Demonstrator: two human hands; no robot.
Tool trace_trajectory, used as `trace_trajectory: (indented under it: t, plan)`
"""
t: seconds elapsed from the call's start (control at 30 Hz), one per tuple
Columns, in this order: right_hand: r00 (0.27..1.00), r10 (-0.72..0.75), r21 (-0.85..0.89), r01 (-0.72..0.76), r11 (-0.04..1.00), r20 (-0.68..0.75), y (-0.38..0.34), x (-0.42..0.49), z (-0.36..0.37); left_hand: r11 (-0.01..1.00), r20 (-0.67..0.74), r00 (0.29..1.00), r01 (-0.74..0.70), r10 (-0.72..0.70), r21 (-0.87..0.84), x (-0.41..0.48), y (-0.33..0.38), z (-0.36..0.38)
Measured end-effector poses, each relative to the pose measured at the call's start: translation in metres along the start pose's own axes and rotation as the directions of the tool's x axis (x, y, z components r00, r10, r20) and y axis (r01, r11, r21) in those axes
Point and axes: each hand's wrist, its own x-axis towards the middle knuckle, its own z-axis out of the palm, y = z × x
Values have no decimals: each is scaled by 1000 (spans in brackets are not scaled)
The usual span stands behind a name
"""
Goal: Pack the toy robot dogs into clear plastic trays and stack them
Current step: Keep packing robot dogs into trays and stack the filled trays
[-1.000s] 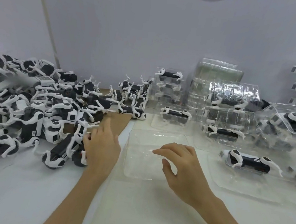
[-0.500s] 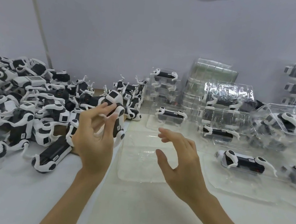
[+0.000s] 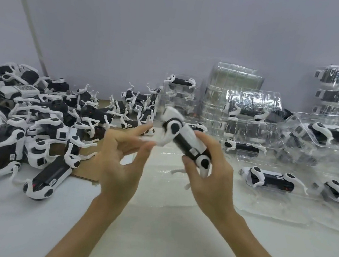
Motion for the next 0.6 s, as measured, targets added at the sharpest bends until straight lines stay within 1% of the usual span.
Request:
trace_trajectory:
  t: [0.07, 0.1, 0.13, 0.17, 0.2, 0.23, 0.27, 0.3, 0.33, 0.37, 0.4, 0.47, 0.6]
  plan:
    - [994, 95, 90, -90, 992, -52, 5, 7, -8, 984, 4, 995, 101, -103, 147, 2, -9, -6]
    - [987, 146, 141, -135, 981, -73, 8, 9, -13, 953, 6, 983, 178, -185, 247, 1, -15, -9]
    - [977, 194, 185, -175, 967, -91, 11, 11, -18, 899, 14, 959, 260, -283, 351, 0, -21, -12]
    - [965, 241, 222, -214, 951, -104, 14, 12, -22, 830, 28, 916, 348, -399, 435, -1, -28, -15]
    - [951, 289, 254, -254, 933, -112, 17, 13, -26, 754, 50, 848, 440, -527, 488, -3, -35, -18]
    - [935, 334, 279, -292, 915, -117, 20, 13, -29, 681, 81, 755, 533, -651, 502, -5, -41, -20]
    - [921, 371, 303, -322, 897, -120, 22, 14, -32, 617, 121, 649, 626, -751, 477, -6, -44, -22]
    - [908, 401, 332, -344, 878, -119, 25, 14, -34, 565, 165, 553, 705, -816, 428, -6, -46, -22]
    - [897, 427, 367, -360, 858, -116, 26, 15, -35, 531, 201, 493, 754, -846, 386, -7, -47, -22]
    - [888, 447, 401, -372, 837, -108, 27, 15, -35, 519, 227, 467, 775, -855, 360, -8, -46, -22]
    - [886, 454, 420, -377, 826, -98, 26, 15, -35, 520, 246, 459, 781, -853, 346, -8, -45, -21]
    - [893, 445, 400, -384, 832, -69, 25, 15, -36, 537, 285, 460, 777, -841, 329, -9, -43, -19]
    - [886, 461, 338, -450, 827, 51, 27, 16, -37, 571, 379, 446, 746, -811, 342, -13, -41, -15]
